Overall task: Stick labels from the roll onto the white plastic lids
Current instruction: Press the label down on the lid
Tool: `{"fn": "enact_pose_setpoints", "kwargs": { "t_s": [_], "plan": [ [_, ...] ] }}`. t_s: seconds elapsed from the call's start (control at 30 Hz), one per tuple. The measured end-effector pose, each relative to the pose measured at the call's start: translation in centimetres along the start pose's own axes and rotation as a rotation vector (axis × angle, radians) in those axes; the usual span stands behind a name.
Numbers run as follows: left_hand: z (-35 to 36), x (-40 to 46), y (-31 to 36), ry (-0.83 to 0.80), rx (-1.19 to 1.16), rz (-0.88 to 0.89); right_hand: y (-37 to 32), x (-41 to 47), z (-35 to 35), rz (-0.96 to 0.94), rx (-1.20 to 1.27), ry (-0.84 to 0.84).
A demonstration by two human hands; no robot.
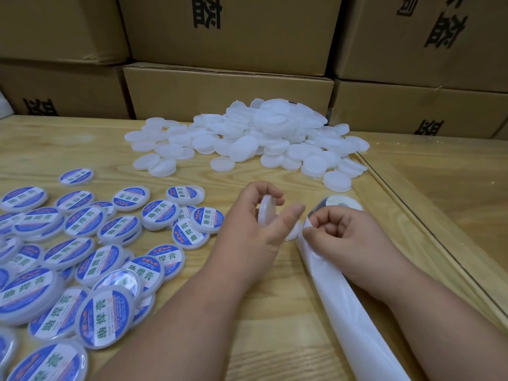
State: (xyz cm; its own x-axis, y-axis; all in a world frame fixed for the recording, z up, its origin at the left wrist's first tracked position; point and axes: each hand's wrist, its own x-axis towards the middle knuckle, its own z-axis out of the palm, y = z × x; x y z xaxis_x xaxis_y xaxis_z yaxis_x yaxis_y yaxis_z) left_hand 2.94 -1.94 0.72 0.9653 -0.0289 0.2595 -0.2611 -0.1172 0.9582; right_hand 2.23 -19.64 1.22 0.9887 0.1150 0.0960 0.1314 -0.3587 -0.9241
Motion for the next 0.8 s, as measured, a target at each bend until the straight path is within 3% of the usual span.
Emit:
{"fn": "enact_pose_setpoints", "kwargs": {
  "t_s": [0.37,0.63,0.8],
  "plan": [
    [0.4,0.0,-0.2,-0.08,0.066,-0.017,0.1,0.0,0.3,-0.043,0.093,-0.018],
    [0.5,0.1,-0.4,-0.056,0.086,-0.025,-0.3,0.0,0.1,-0.092,0.107,-0.04],
    [0.3,0.4,-0.2,0.053,0.015,-0.073,-1.0,-0.5,-0.2,-0.075,0.146,-0.049]
  ]
}}
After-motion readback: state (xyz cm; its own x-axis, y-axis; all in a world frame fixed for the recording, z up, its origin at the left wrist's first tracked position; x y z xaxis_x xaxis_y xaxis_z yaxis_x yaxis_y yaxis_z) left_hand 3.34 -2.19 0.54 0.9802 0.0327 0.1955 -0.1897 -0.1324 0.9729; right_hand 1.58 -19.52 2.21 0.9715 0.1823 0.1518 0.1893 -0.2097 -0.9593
